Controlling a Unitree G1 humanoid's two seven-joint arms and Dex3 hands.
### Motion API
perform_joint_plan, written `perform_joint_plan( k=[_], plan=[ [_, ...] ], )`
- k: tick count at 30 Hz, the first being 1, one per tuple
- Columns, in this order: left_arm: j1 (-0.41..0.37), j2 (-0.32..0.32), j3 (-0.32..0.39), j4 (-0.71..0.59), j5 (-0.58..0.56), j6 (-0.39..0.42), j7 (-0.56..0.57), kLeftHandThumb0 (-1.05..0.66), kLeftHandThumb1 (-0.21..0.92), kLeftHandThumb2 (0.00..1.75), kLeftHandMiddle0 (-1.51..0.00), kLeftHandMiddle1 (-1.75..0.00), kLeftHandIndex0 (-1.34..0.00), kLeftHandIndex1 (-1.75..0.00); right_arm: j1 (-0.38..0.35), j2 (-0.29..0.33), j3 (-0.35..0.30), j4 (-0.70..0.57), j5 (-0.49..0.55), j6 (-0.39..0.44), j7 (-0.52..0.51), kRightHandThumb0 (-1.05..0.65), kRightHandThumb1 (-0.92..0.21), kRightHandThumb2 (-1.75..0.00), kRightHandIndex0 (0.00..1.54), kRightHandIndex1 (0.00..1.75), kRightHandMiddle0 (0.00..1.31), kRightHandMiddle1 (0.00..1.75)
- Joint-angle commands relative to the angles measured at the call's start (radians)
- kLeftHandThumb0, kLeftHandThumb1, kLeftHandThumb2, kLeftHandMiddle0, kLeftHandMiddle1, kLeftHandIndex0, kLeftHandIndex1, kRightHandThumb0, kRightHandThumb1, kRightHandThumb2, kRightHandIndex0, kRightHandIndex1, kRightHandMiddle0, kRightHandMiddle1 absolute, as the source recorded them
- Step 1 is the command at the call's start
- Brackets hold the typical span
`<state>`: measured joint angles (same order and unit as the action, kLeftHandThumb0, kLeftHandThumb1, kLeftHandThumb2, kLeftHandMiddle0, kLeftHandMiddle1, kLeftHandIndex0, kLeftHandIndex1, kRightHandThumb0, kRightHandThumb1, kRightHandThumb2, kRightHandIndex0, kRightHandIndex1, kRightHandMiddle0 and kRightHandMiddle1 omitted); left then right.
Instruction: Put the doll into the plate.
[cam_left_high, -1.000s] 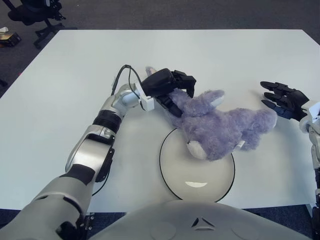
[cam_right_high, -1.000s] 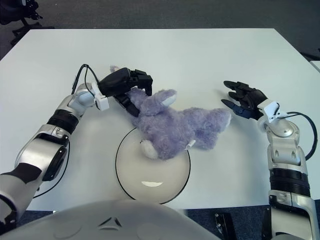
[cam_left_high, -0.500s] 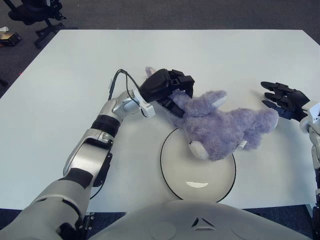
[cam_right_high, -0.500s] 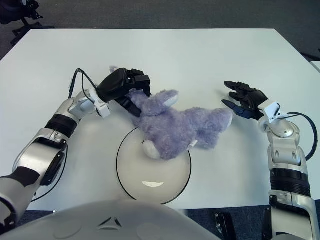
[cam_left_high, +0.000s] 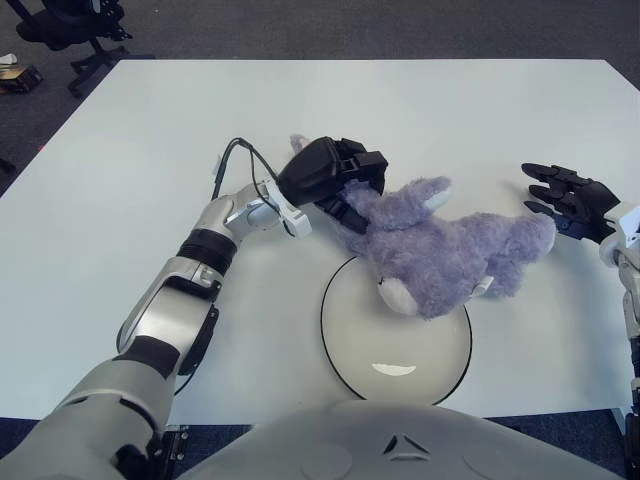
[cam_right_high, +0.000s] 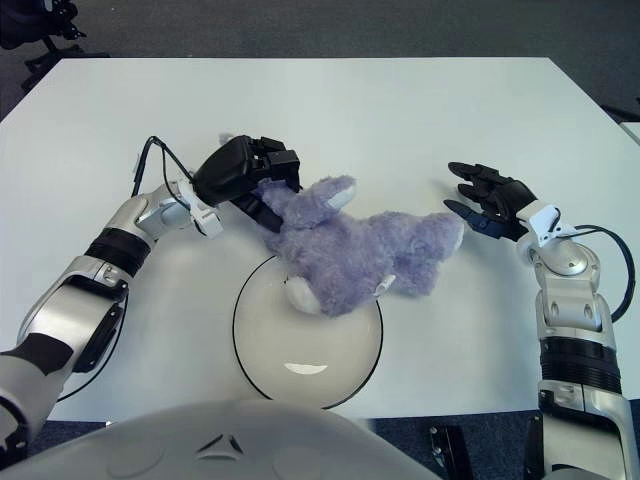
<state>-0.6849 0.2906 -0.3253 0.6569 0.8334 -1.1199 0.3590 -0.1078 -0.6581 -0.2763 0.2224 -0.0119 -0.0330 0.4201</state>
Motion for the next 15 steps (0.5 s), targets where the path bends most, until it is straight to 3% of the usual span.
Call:
perform_joint_plan(
  k=[1,9,15],
  plan=[
    [0.018,0.014,-0.016,-0.014,0.013,0.022,0.016,-0.25,0.92,0.23,-1.06,-1.75,-0.82,-1.75,0.003,-0.009,-0.001,0.014,0.005,0.009,-0.003,-0.69,-0.92,-0.32,0.42,0.0,0.42,0.01],
    [0.023,0.02,-0.029,-0.025,0.0,0.035,0.026,-0.24,0.92,0.24,-1.07,-1.75,-0.82,-1.75,0.003,-0.009,-0.001,0.013,0.004,0.01,-0.005,-0.69,-0.92,-0.32,0.43,0.0,0.42,0.01],
    [0.036,0.0,0.006,-0.014,-0.051,-0.04,0.114,-0.23,0.92,0.24,-1.07,-1.75,-0.82,-1.75,0.001,-0.008,-0.001,0.021,0.001,0.008,-0.012,-0.69,-0.92,-0.32,0.43,0.0,0.43,0.01]
  ],
)
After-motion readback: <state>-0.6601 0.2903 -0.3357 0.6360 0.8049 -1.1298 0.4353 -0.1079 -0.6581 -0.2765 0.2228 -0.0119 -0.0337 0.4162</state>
